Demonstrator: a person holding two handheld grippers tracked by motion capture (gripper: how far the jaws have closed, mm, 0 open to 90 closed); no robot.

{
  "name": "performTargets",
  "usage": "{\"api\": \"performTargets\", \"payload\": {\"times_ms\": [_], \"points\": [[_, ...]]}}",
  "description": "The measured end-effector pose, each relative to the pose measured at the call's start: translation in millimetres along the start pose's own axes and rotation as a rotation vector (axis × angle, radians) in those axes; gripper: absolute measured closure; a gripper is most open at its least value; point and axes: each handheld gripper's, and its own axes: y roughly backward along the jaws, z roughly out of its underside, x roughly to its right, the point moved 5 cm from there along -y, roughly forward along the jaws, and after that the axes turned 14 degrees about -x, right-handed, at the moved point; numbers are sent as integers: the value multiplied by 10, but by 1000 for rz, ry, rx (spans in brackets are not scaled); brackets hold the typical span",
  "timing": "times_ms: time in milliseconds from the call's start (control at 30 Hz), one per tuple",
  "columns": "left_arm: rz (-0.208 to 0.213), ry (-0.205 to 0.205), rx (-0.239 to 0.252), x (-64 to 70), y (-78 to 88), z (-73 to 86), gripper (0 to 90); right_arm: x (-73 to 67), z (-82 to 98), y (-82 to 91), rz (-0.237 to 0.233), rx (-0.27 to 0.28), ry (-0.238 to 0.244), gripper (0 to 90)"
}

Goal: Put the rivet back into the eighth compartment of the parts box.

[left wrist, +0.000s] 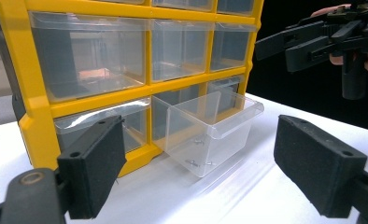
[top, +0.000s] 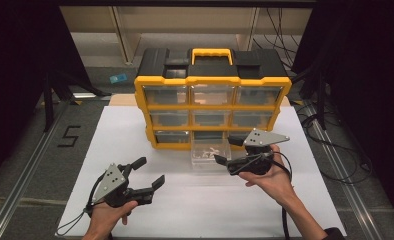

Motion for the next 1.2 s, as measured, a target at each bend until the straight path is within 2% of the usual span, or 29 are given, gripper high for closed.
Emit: {"api": "performTargets", "payload": {"times_ms": [133, 167, 333, 367, 467, 533, 633, 667, 800, 867, 967, 1000, 1033, 1067, 1200], "points": [[0, 2, 1, -2, -1, -2, 166, -13, 33, 23, -2, 27, -21, 221], [0, 2, 1, -1, -1, -2, 166, -6, 35, 32, -1, 40, -13, 219], [2, 3, -1, 2, -4, -1, 166, -20, 81, 66, -21, 61, -43, 202], [2, 3, -1, 2, -4, 0, 166, -9, 89, 75, -7, 67, -34, 201], [2, 3, -1, 2, -5, 0, 166, -11, 133, 80, -4, 72, -34, 184], [3, 3, -1, 3, -6, 0, 166, -25, 157, 80, -16, 75, -50, 184], [5, 3, -3, 7, -7, 1, 166, -16, 183, 85, -3, 83, -46, 180], [5, 2, -3, 6, -6, 1, 166, -27, 205, 91, -17, 61, -49, 179], [7, 1, -4, 9, -4, 1, 166, -40, 231, 91, -16, 77, -55, 179], [8, 0, -4, 10, -4, 1, 166, -40, 240, 91, 0, 93, -51, 179], [10, -5, -6, 14, -6, 2, 166, -57, 262, 98, -9, 93, -52, 178], [11, -6, -7, 16, -7, 2, 165, -53, 267, 105, 4, 104, -51, 179], [12, -6, -7, 18, -7, 3, 166, -56, 281, 118, -3, 93, -51, 178], [12, -6, -8, 19, -8, 3, 166, -58, 282, 114, -8, 108, -50, 178], [12, -7, -9, 22, -10, 5, 166, -66, 340, 140, -2, 89, -59, 178]]}}
